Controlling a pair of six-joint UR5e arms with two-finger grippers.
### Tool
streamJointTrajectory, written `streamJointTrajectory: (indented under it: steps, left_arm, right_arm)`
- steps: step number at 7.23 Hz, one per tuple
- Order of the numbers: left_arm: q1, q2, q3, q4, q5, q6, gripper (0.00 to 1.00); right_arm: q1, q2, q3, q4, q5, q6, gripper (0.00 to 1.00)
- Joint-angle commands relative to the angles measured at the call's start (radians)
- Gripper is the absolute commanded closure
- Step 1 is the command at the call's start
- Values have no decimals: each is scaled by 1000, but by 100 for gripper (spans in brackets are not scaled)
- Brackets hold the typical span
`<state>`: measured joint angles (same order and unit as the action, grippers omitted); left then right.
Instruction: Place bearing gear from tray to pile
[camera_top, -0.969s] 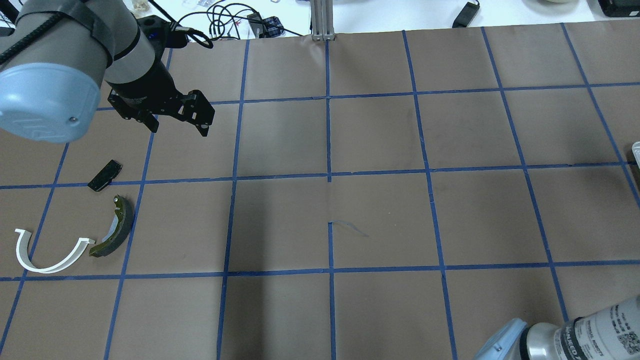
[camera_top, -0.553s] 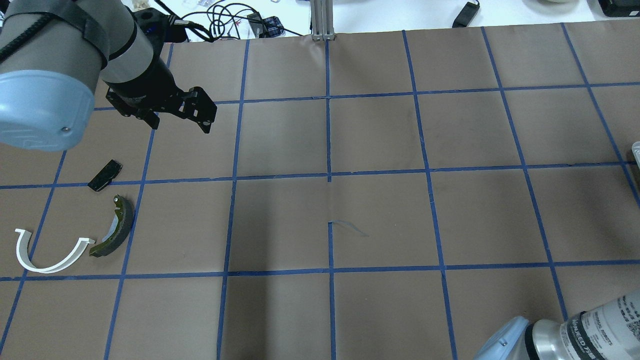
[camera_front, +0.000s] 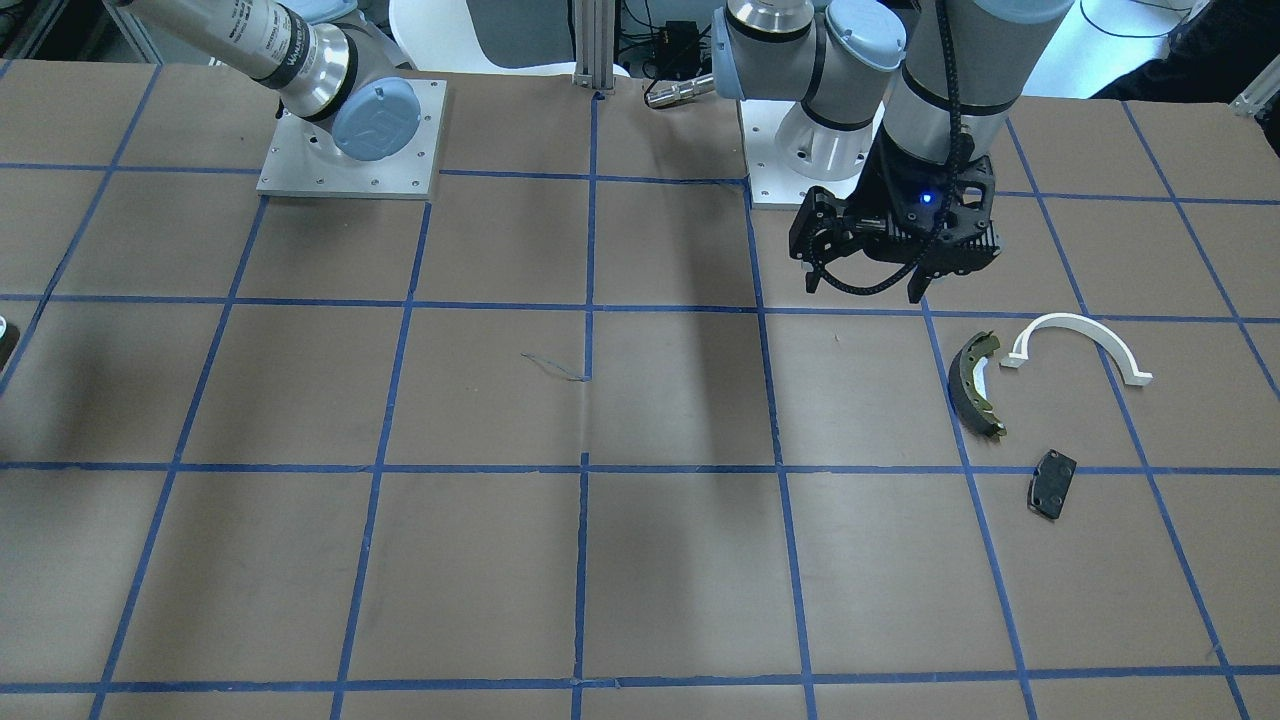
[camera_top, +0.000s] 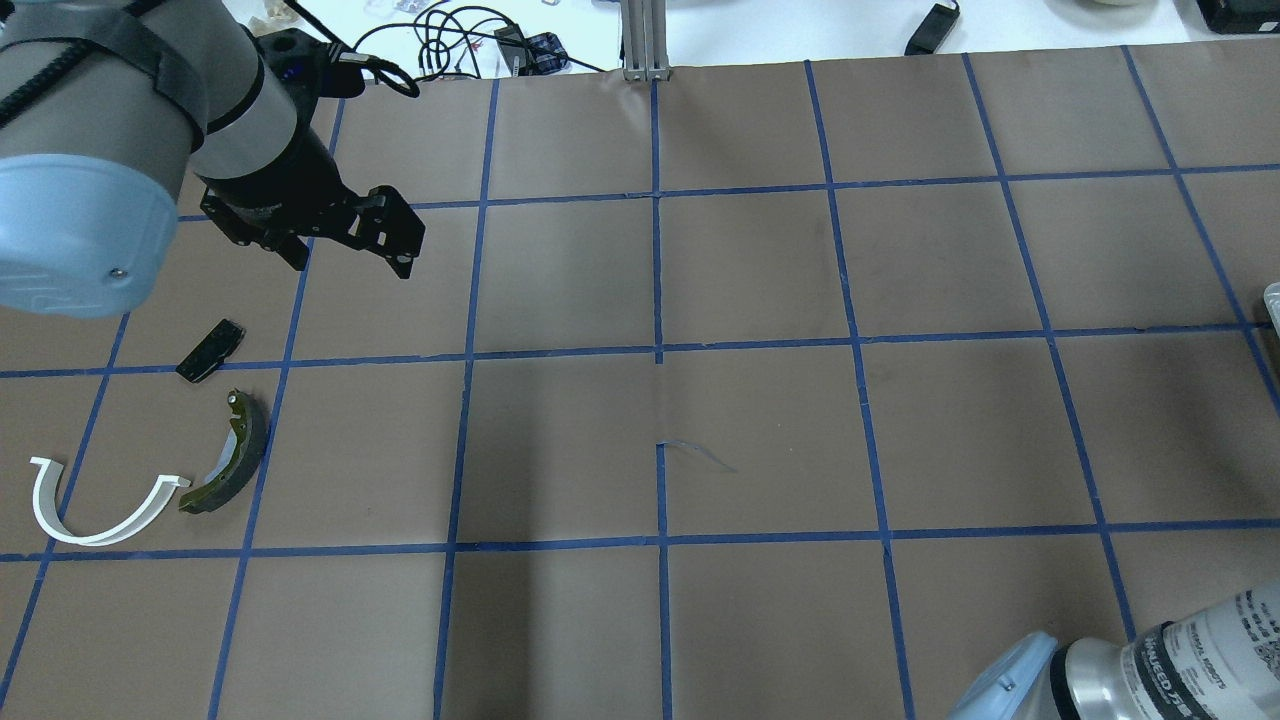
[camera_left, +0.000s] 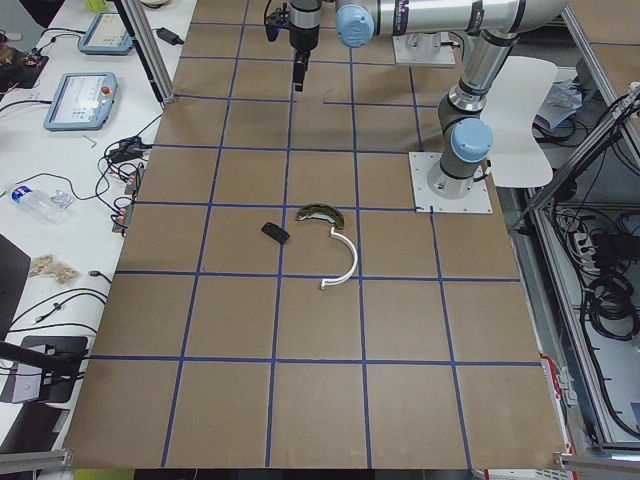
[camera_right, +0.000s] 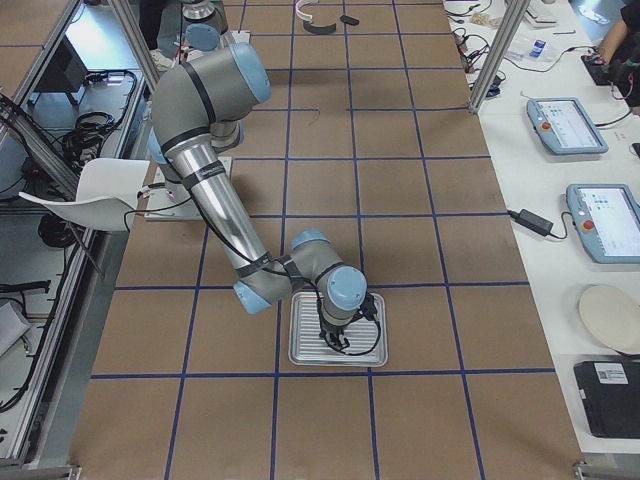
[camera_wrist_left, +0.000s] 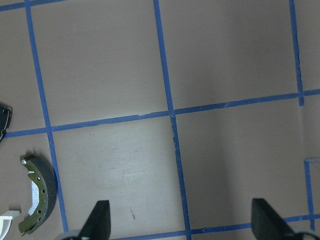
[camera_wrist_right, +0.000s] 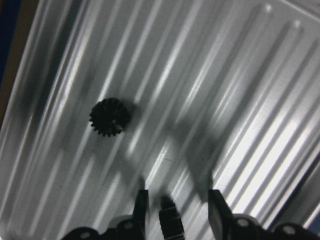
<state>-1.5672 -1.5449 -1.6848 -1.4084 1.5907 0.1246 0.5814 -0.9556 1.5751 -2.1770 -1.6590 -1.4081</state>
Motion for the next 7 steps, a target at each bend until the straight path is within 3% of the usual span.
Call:
streamJointTrajectory:
  steps: [1,3,4,7]
  left_arm:
    - [6,-7,40,-48,0,-2,0]
    - [3,5,25,-53,0,7,0]
    - [1,3,27,-53,-3,4,0]
    - [-8,17,25,-72,-8,1,0]
  right_arm:
    - [0,-2,6,-3,-5,-55,84]
    - [6,-21,-6,8,-7,-52,90]
    - [36,-87,-7,14,1,-36,90]
    - [261,-276,-3,43,-5,156,89]
